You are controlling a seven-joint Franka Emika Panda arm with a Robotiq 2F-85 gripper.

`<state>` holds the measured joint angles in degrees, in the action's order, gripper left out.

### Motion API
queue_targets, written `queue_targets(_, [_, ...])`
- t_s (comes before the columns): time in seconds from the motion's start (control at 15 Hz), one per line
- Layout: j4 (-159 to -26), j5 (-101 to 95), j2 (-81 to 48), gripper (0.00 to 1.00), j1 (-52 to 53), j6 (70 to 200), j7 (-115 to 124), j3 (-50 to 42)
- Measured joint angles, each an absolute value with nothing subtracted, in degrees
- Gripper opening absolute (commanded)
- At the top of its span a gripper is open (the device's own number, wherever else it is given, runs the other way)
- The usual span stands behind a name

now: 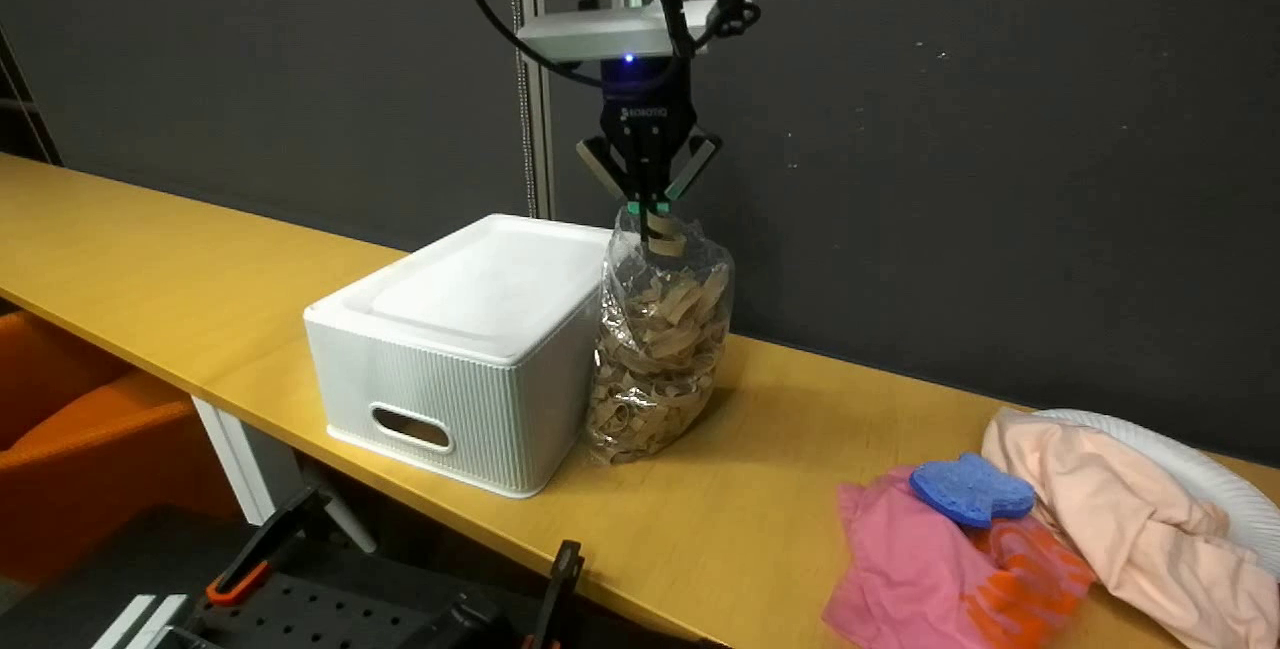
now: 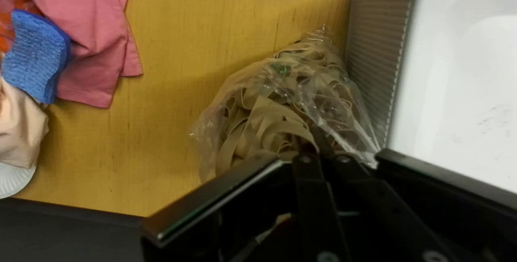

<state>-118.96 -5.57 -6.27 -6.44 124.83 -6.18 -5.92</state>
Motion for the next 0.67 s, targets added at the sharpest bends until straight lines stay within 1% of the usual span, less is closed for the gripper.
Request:
queue_targets(0.4, [-118.08,-5.57,-9.36,0.01,-6.95,127.46,-6.13,-6.15])
queue_targets(0.47, [-118.04,-5.61,-9.86,0.28,-6.99,128.19,-6.16,-6.15])
queue_targets(0.53, [-118.0,-5.65,-10.37,0.29,-7.03,129.02,-6.17,-6.16])
queue_targets(0.6, [-117.93,-5.66,-10.89,0.35,-7.07,129.79,-6.17,-6.16])
queue_targets(0.67, [-117.8,-5.66,-11.4,0.44,-7.08,130.41,-6.17,-6.17])
